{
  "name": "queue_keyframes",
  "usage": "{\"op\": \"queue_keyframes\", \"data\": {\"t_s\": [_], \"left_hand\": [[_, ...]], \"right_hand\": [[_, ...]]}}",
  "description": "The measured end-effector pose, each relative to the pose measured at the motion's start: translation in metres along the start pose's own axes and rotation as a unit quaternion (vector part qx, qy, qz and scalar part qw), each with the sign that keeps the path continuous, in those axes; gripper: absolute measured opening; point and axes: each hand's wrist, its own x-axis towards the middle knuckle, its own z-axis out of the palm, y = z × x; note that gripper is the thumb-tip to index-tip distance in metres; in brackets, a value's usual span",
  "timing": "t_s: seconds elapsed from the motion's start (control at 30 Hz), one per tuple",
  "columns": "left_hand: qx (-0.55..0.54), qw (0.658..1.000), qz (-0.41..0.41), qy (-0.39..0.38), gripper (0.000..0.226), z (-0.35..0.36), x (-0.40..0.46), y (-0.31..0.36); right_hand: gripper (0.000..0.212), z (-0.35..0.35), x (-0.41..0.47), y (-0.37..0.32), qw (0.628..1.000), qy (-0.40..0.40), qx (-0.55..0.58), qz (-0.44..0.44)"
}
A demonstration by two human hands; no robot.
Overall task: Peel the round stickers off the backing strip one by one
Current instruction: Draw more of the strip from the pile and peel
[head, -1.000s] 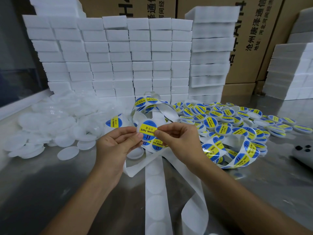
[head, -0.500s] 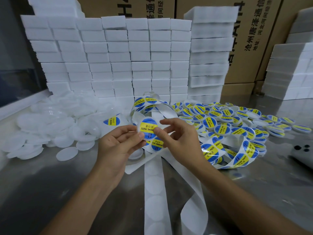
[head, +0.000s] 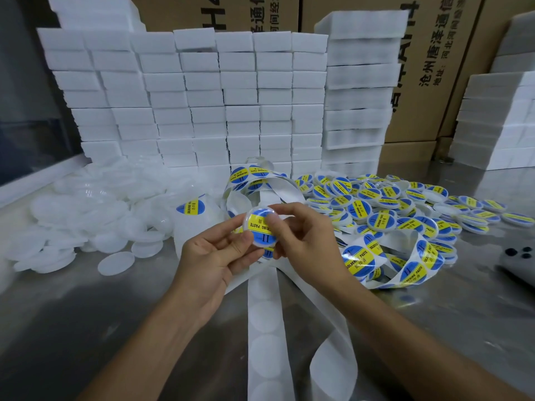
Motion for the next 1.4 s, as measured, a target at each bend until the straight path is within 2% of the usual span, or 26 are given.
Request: {"op": "queue_keyframes", "data": {"t_s": [0.1, 0.2, 0.33, 0.5, 0.7, 0.8, 0.83, 0.93, 1.0, 1.17, 1.3, 1.4], "left_hand": [[-0.012, 1.000, -0.001, 0.013, 0.025, -0.002, 0.000, -0.001], [0.018, 1.000, -0.005, -0.001, 0.024, -0.002, -0.001, -0.002], [0.052, 0.999, -0.007, 0.004, 0.027, -0.003, -0.001, -0.002], [0.100, 0.995, 0.019, -0.012, 0.036, -0.005, -0.001, -0.003], [0.115, 0.993, 0.017, 0.012, 0.030, -0.011, 0.003, -0.004], [0.119, 0.991, 0.037, 0.054, 0.029, -0.009, 0.004, -0.005], [0.116, 0.990, 0.043, 0.071, 0.028, -0.009, 0.004, -0.005], [0.111, 0.986, 0.052, 0.109, 0.025, -0.010, 0.006, -0.005], [0.116, 0.985, 0.054, 0.116, 0.027, -0.010, 0.006, -0.006], [0.133, 0.988, 0.034, 0.068, 0.022, -0.010, 0.005, -0.010], [0.161, 0.987, 0.014, -0.003, 0.036, -0.008, 0.003, -0.010], [0.133, 0.991, 0.013, -0.011, 0.041, -0.008, 0.003, -0.008]], "right_hand": [[0.026, 0.004, -0.002, 0.000, 1.000, -0.003, -0.010, 0.013], [0.020, -0.001, 0.000, 0.000, 0.999, 0.015, -0.036, 0.017], [0.029, -0.005, 0.002, 0.000, 0.999, 0.019, -0.033, 0.025], [0.052, -0.002, -0.003, -0.002, 0.996, 0.026, -0.073, 0.035], [0.034, -0.003, 0.002, 0.004, 0.999, -0.002, -0.031, 0.028], [0.007, -0.002, 0.002, 0.006, 0.998, -0.050, -0.003, 0.022], [0.009, -0.001, 0.001, 0.007, 0.997, -0.073, 0.000, 0.019], [0.044, 0.002, 0.000, 0.009, 0.992, -0.122, -0.011, 0.009], [0.045, 0.003, -0.001, 0.009, 0.991, -0.130, -0.020, 0.009], [0.009, -0.001, 0.001, 0.006, 0.996, -0.074, 0.017, 0.036], [0.011, -0.003, 0.001, 0.006, 0.999, -0.026, -0.008, 0.017], [0.010, -0.002, 0.000, 0.005, 0.999, -0.040, 0.017, 0.025]]}}
